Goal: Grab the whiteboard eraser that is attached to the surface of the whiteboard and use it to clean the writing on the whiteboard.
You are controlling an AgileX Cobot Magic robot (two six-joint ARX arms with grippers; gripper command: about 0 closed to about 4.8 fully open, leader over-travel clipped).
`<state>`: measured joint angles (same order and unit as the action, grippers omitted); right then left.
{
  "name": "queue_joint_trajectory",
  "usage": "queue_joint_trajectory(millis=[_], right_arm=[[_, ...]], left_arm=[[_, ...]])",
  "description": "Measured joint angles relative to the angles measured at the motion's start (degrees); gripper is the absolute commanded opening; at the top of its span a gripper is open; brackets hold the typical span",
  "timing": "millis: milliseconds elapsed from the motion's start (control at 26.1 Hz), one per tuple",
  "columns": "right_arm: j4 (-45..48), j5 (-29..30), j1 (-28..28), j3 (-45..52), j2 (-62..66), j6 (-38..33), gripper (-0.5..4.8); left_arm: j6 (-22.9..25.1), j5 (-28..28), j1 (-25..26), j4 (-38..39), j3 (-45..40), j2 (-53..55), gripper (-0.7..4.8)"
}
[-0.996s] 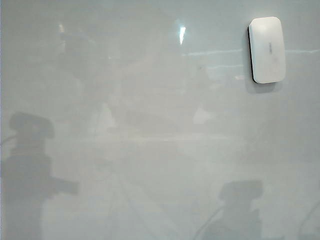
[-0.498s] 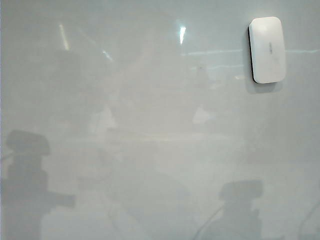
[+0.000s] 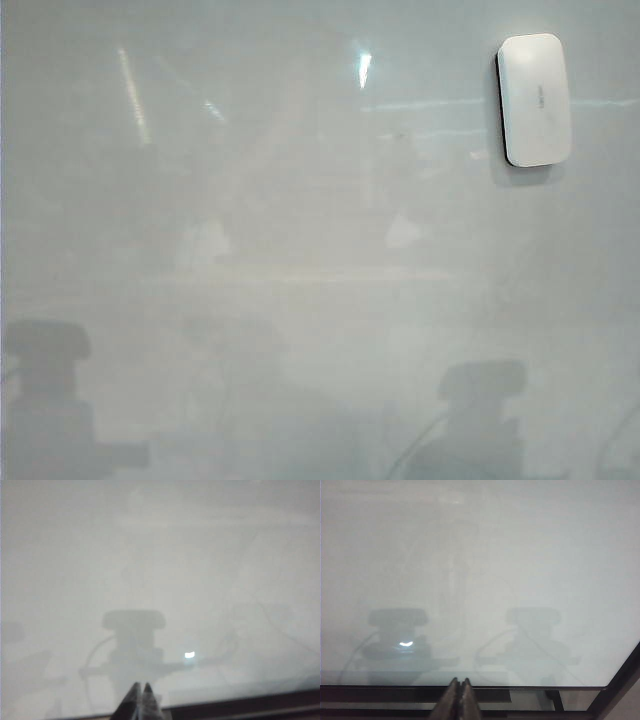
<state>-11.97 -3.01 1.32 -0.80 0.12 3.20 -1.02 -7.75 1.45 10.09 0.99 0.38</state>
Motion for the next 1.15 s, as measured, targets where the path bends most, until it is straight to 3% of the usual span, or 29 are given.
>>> queue_joint_trajectory(millis=[306,1149], right_arm=[[0.0,0.0,0.0,0.0,0.0,0.0,-0.01],[0.0,0.0,0.0,0.0,0.0,0.0,-0.01]], left_arm=[[0.2,5.7,0.0,0.2,-0.4,0.0,-0.05],[-0.1,5.3,0.2,0.2,-0.4,0.0,-0.05]])
